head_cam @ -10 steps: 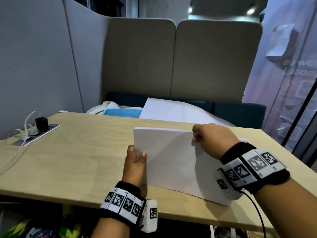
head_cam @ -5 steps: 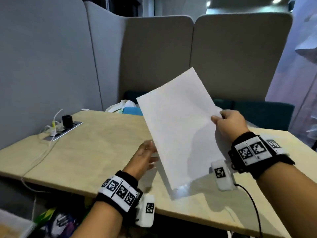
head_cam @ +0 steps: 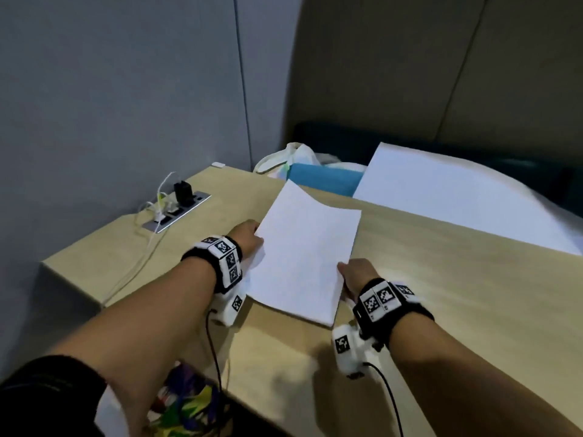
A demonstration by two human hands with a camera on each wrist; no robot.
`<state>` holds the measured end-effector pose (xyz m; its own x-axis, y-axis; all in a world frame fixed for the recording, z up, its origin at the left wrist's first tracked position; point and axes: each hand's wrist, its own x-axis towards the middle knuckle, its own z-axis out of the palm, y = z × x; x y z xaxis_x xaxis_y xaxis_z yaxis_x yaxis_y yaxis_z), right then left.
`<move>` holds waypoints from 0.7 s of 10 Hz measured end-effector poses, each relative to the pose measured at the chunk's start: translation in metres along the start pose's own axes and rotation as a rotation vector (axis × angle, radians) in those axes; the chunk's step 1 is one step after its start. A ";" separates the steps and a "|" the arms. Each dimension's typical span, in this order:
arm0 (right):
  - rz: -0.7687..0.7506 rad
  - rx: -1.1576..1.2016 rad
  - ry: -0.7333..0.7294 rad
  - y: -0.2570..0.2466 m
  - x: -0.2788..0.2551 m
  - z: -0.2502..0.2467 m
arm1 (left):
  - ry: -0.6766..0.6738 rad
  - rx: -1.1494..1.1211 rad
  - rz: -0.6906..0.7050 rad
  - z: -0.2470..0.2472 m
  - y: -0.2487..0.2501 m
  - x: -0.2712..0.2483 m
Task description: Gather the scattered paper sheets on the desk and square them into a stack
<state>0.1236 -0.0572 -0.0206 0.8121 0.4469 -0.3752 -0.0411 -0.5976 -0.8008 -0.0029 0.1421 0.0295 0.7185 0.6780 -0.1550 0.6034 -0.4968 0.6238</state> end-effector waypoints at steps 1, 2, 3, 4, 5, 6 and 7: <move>0.018 0.028 -0.068 -0.008 0.028 0.035 | -0.011 0.140 -0.041 -0.008 -0.024 0.034; 0.037 -0.056 -0.072 -0.018 0.036 0.055 | -0.018 0.180 -0.062 -0.009 -0.048 0.059; 0.068 -0.163 -0.037 -0.026 0.037 0.060 | -0.025 0.211 -0.074 -0.007 -0.063 0.071; 0.078 -0.257 -0.084 -0.033 0.035 0.058 | -0.027 0.242 -0.085 -0.008 -0.070 0.076; 0.101 -0.410 -0.158 -0.034 0.033 0.051 | -0.065 0.329 -0.083 -0.015 -0.064 0.076; 0.044 -0.386 -0.214 -0.056 0.016 0.022 | -0.035 0.252 0.057 -0.024 -0.041 0.064; -0.083 -0.019 -0.194 -0.087 -0.011 -0.019 | -0.099 0.044 0.180 -0.020 -0.025 0.034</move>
